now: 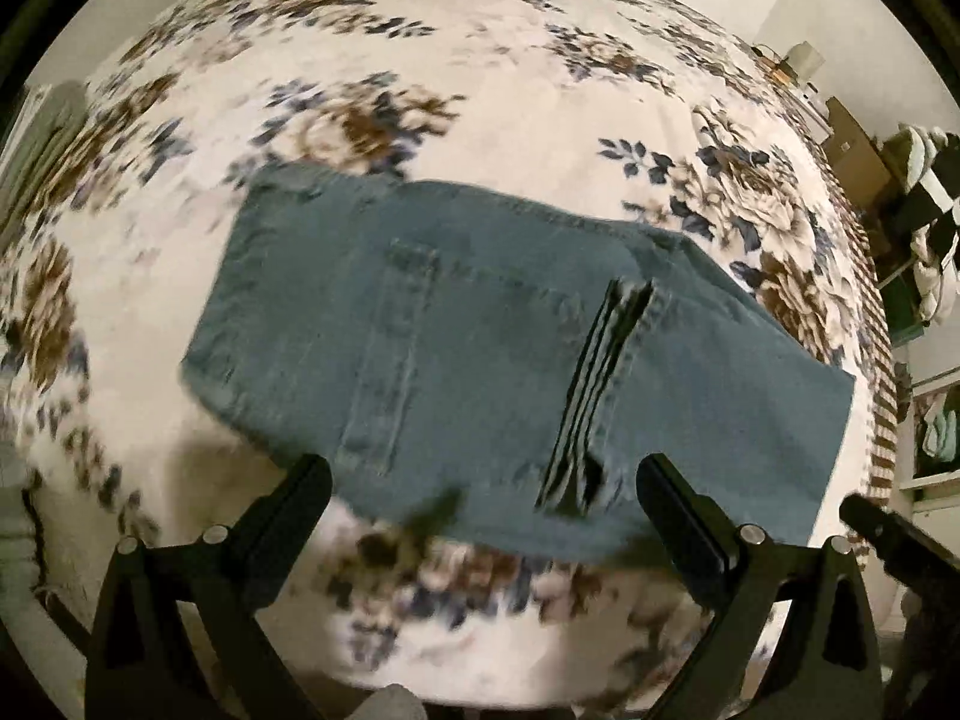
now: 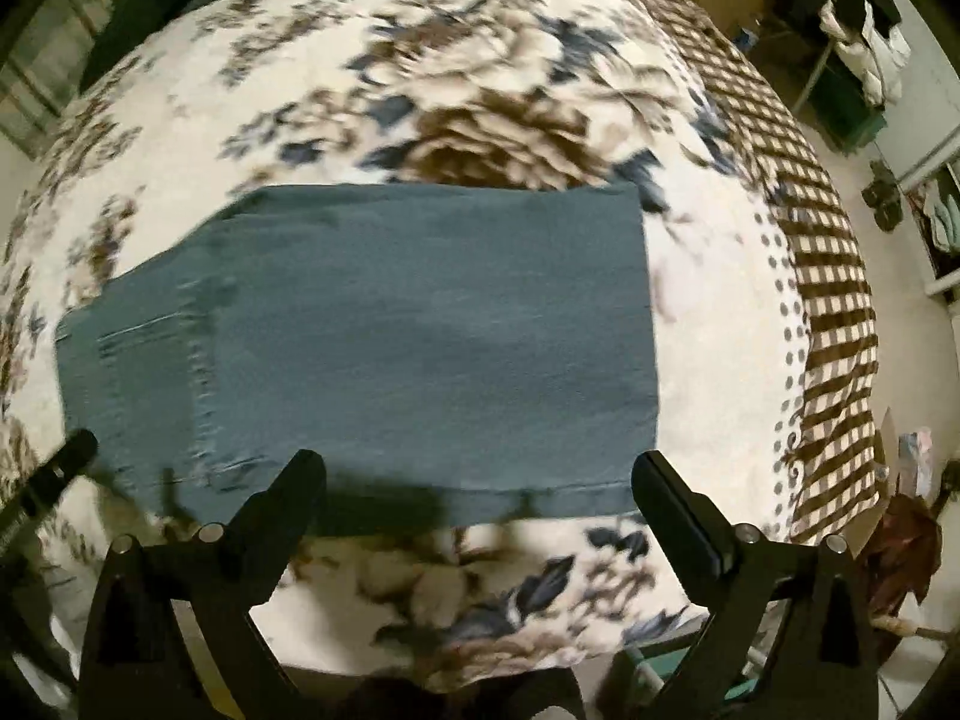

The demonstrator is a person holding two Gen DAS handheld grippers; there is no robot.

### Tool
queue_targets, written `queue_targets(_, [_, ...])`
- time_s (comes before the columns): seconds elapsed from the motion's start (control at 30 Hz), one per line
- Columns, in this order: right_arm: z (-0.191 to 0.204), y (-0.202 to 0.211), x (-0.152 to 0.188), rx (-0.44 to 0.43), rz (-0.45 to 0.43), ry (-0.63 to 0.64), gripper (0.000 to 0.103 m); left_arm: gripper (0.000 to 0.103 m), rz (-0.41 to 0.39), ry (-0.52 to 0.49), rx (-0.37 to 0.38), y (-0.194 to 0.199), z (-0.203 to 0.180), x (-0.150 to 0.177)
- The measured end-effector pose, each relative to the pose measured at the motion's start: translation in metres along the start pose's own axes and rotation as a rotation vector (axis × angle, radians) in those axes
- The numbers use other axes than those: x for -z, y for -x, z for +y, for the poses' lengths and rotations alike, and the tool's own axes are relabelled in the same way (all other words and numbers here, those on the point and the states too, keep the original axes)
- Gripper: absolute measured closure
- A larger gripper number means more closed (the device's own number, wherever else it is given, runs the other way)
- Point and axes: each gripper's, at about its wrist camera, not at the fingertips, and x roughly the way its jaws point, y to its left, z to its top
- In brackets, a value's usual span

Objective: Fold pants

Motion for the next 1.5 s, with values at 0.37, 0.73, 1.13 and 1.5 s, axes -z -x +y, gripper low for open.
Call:
queue_targets(0.37, [0.035,0.044,0.014,-0.030,-0.046,-0.030,0.000,0.000,-0.037,0.187,-0.005,0.008,0.078,-0.005])
queue_targets(0.73, [0.028,-0.007,0.010,-0.055,-0.001,-0.113,0.000,0.013,-0.042,0.631,0.069,-0.088,0.181,0.012])
queue_targets(1.13, [0.033,-0.051,0.016,-0.056,0.057,-0.144,0.000,0.050,-0.319,0.877,0.405,-0.102,0.209,0.044])
queue_targets(1.5, [0.033,-0.067,0.021,-0.063,0.107,-0.139,0.000,0.054,-0.328,0.886,0.477,-0.107,0.223,0.054])
